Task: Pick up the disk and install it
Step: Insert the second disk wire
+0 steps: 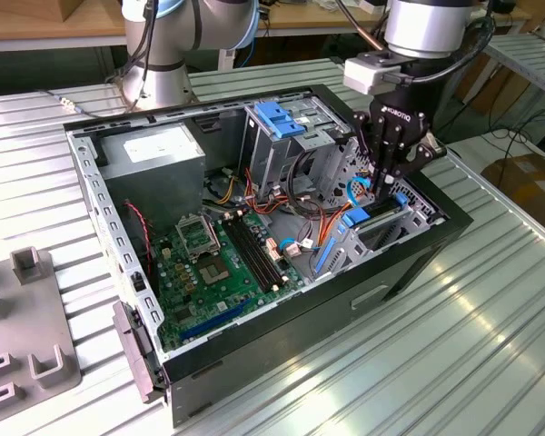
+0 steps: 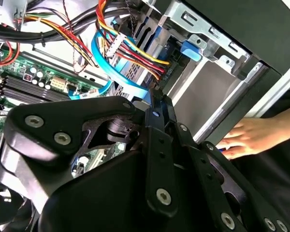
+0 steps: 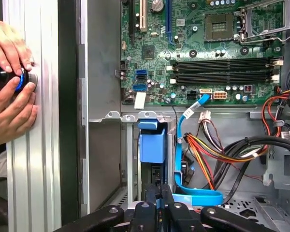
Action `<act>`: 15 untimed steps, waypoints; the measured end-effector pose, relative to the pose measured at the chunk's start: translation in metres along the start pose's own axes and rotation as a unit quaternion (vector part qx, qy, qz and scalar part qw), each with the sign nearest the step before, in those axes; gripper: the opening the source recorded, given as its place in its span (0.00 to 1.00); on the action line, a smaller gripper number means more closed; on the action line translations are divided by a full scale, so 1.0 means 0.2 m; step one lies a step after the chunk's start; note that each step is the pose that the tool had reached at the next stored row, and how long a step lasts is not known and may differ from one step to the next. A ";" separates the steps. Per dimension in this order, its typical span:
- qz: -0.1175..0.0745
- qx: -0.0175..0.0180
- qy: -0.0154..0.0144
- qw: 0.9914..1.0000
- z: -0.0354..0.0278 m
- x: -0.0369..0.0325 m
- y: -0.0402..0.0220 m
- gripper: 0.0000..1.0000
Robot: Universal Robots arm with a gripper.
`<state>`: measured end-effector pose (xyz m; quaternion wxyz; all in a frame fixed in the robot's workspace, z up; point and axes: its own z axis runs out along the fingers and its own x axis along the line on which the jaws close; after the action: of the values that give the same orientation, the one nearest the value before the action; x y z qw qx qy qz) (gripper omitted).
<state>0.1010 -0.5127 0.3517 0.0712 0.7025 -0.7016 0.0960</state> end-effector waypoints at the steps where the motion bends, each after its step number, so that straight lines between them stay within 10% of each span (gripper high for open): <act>1: 0.000 0.000 -0.007 1.000 0.006 0.013 0.001 0.16; 2: -0.002 0.001 -0.017 1.000 0.010 0.022 0.003 0.16; 3: -0.002 0.002 -0.019 1.000 0.011 0.024 0.005 0.16; 8: -0.005 0.014 -0.023 1.000 0.019 0.042 0.025 0.16; 15: -0.005 0.017 -0.031 0.999 0.037 0.044 0.031 0.16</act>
<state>0.0950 -0.5230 0.3465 0.0381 0.7097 -0.6983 0.0853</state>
